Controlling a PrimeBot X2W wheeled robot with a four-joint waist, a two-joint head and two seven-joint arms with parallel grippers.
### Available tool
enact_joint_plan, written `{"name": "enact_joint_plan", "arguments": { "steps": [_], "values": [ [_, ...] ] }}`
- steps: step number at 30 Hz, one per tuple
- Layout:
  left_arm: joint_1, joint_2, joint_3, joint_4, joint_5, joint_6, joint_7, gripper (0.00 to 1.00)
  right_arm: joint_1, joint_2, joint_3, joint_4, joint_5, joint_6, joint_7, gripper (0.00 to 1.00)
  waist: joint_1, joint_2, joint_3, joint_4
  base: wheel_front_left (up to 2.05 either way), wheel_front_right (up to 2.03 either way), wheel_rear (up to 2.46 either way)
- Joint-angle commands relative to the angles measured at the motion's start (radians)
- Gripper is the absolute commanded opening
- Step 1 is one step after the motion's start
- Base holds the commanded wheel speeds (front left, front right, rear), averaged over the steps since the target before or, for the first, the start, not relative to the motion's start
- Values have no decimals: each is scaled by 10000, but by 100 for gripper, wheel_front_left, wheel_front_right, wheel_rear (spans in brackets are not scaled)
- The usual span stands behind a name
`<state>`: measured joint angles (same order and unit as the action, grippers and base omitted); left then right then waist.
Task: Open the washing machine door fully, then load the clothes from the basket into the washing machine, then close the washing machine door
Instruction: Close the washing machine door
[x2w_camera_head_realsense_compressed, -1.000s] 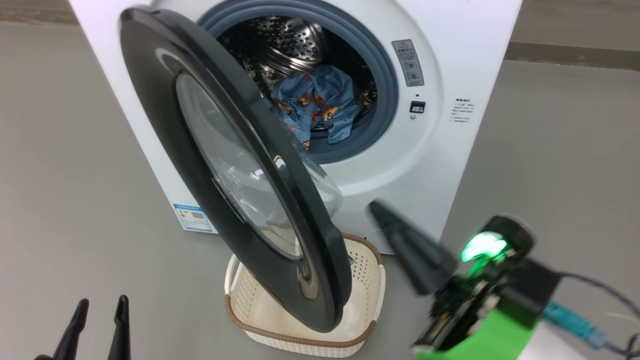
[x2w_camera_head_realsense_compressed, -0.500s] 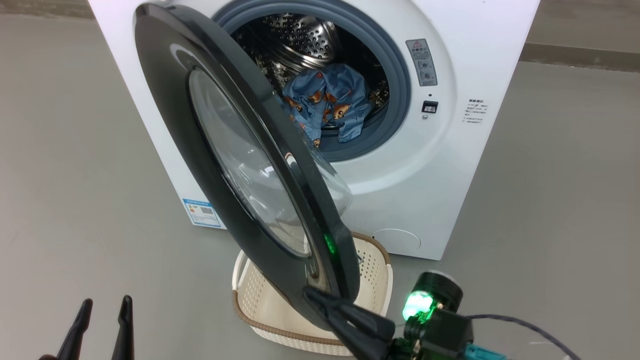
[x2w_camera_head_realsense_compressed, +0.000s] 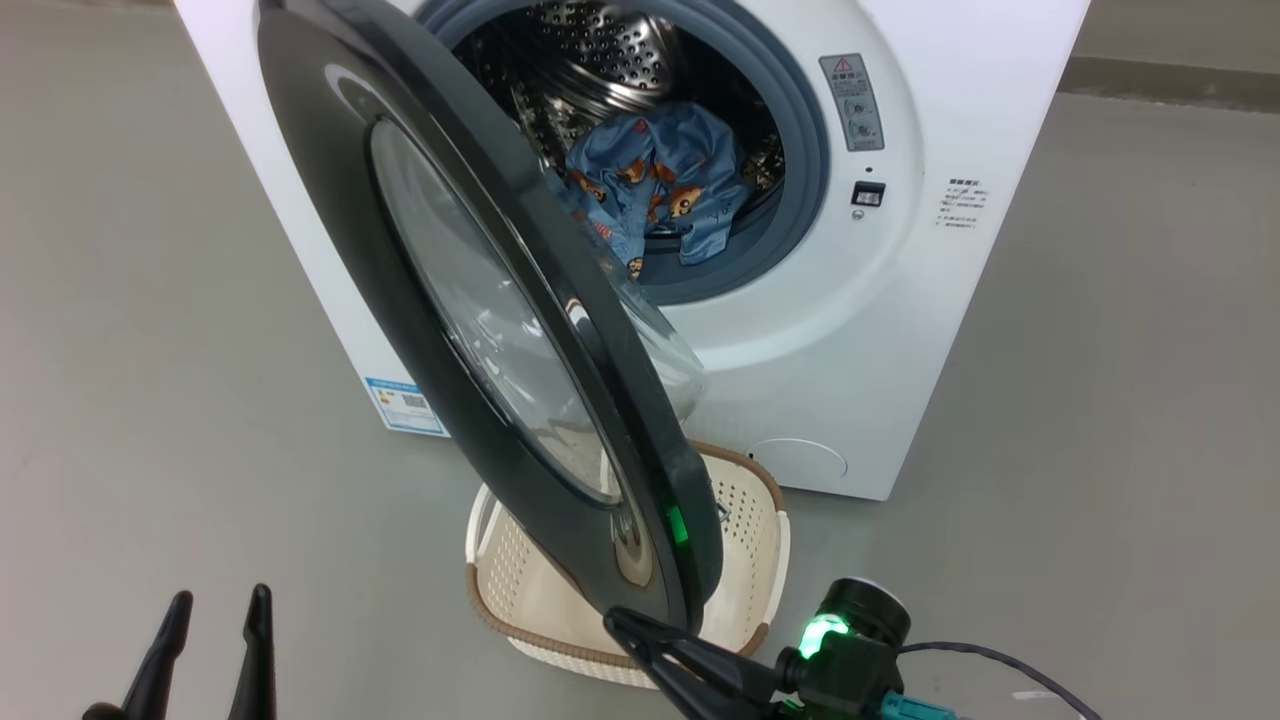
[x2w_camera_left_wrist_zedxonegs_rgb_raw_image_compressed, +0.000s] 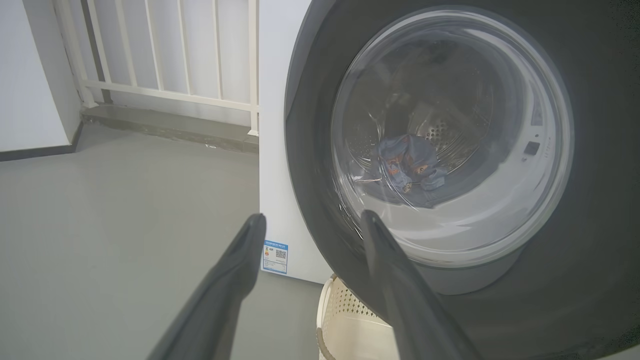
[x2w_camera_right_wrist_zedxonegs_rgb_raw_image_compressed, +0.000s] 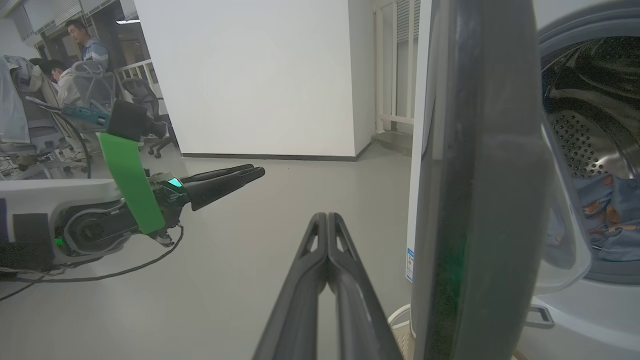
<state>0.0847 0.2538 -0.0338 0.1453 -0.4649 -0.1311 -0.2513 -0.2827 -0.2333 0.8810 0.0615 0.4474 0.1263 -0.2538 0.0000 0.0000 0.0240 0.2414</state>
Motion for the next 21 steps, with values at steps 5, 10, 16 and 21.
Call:
{"name": "enact_joint_plan", "arguments": {
  "steps": [5,10,16,21],
  "values": [
    [-671,98,254,-221,2,4,-105,100,-434,329,40,345,215,44,-80,0,0,0,208,81,0,0,0],
    [-810,62,241,-207,-3,4,-105,100,-584,401,-101,639,167,44,-80,0,0,0,330,145,0,0,0],
    [-844,24,272,-209,3,4,-105,100,-638,420,-192,765,155,44,-80,0,0,0,402,159,0,0,0],
    [-860,-15,291,-245,11,4,-105,100,-664,405,-511,848,139,44,-80,0,0,0,483,125,0,0,0]
  ]
}}
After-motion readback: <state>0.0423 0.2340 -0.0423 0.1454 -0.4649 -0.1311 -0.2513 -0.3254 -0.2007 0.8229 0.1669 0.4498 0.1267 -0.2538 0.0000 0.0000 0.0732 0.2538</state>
